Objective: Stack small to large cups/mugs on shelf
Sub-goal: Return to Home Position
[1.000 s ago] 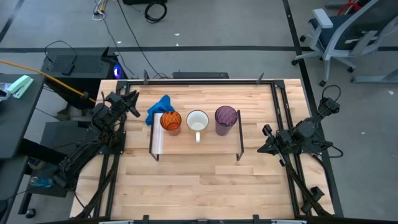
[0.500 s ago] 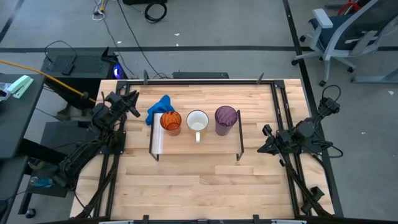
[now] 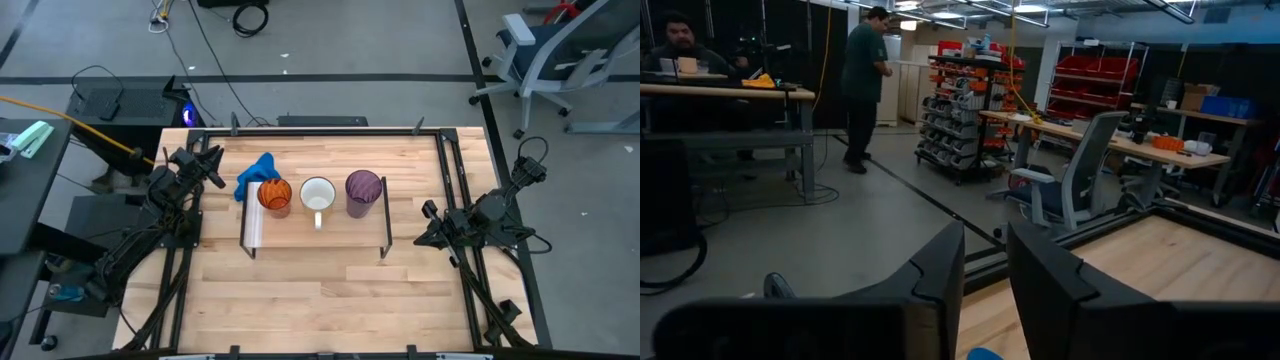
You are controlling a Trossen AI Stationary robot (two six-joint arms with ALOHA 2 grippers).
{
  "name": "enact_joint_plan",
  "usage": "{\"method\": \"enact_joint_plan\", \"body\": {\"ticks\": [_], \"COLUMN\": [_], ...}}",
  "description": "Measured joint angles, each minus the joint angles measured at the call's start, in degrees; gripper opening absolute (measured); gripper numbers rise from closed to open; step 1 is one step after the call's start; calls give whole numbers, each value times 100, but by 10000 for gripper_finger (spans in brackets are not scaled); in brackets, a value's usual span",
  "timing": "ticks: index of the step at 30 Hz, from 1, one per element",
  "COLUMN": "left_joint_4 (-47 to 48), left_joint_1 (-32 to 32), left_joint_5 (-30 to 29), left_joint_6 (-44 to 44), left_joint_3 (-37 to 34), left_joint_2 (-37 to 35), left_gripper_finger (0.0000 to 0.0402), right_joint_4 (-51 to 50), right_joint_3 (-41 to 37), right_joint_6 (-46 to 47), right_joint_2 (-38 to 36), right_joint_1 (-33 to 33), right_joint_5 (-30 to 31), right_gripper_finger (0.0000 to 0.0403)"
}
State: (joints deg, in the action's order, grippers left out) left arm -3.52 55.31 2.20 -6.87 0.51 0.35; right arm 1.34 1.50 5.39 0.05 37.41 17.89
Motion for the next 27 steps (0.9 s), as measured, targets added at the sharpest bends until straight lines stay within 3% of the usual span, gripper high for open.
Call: {"method": "enact_joint_plan", "body": {"ticks": [27], "left_joint_4": [0], "left_joint_1": [0], "left_joint_5": [1], "left_joint_6": [0], "left_joint_3": [0], "left_joint_2": [1], "left_gripper_finger": [84], "right_joint_4": [0], "right_joint_3": [0], "right_joint_6": [0], "right_joint_2": [1], "right_joint_1": [0], "right_joint_5": [0], "right_gripper_finger": [11]}}
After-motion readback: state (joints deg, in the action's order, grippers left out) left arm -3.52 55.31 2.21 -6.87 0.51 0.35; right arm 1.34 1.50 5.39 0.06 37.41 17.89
